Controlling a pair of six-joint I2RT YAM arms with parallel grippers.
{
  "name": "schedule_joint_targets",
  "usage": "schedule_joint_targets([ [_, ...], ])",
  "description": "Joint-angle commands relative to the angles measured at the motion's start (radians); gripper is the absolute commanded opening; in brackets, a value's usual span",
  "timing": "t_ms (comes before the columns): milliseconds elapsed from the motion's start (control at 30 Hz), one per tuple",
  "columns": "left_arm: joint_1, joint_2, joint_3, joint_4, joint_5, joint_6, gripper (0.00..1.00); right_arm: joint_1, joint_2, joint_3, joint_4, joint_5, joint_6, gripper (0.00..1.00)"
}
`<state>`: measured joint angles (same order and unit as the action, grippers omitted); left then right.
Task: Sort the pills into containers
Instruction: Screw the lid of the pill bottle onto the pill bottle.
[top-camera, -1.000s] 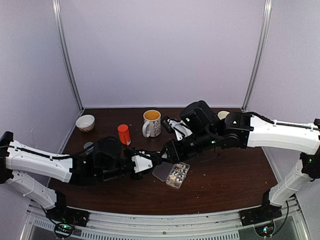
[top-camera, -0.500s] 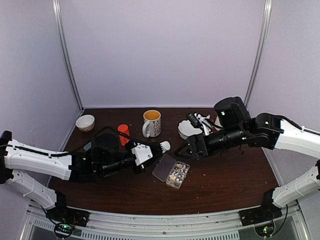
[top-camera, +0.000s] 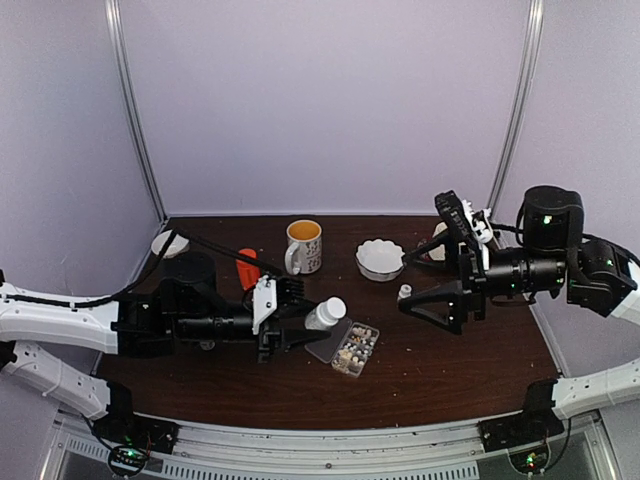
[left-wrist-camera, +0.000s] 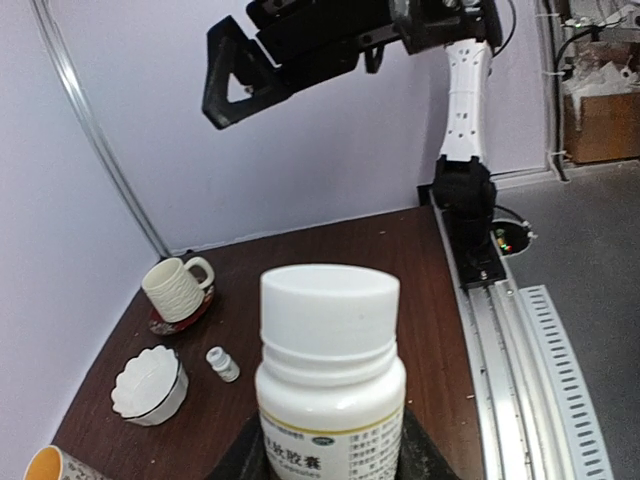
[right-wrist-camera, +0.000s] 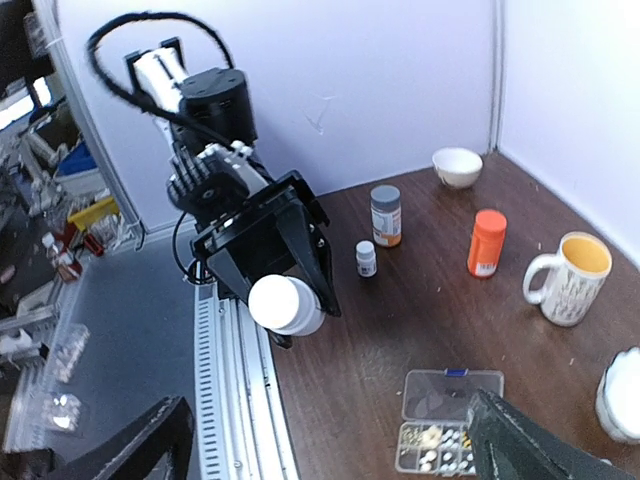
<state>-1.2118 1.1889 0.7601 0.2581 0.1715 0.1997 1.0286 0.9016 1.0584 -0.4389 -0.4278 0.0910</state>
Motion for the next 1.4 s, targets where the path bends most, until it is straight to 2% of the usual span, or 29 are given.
schedule_joint_targets([
  [0, 0.005, -0.023, 0.032, -0.025, 0.227, -0.113, 0.08, 0.032, -0.005, 0.005, 0.093, -0.096, -0.309, 1.0],
  [167, 0.005, -0.016, 0.021, -0.047, 0.34, -0.183, 0.09, 0.172, 0.074, 0.113, -0.044, 0.02, -0.589, 1.0],
  [300, 0.006, -0.006, 0.041, -0.101, 0.359, -0.197, 0.08, 0.238, 0.15, 0.181, -0.109, 0.085, -0.692, 0.95],
  [433, 0.005, -0.005, 0.039, -0.111, 0.364, -0.197, 0.09, 0.27, 0.238, 0.252, -0.179, 0.101, -0.722, 0.81],
  [567, 0.005, 0.009, 0.042, -0.114, 0.373, -0.193, 0.09, 0.288, 0.317, 0.324, -0.26, 0.125, -0.743, 0.74],
  [1033, 0.005, 0.022, 0.061, -0.147, 0.378, -0.155, 0.09, 0.325, 0.419, 0.379, -0.351, 0.173, -0.782, 0.67],
  [1300, 0.005, 0.029, 0.067, -0.148, 0.382, -0.145, 0.09, 0.33, 0.458, 0.395, -0.346, 0.198, -0.766, 0.55],
  [1367, 0.005, 0.031, 0.069, -0.148, 0.384, -0.144, 0.09, 0.331, 0.463, 0.4, -0.345, 0.196, -0.764, 0.49],
])
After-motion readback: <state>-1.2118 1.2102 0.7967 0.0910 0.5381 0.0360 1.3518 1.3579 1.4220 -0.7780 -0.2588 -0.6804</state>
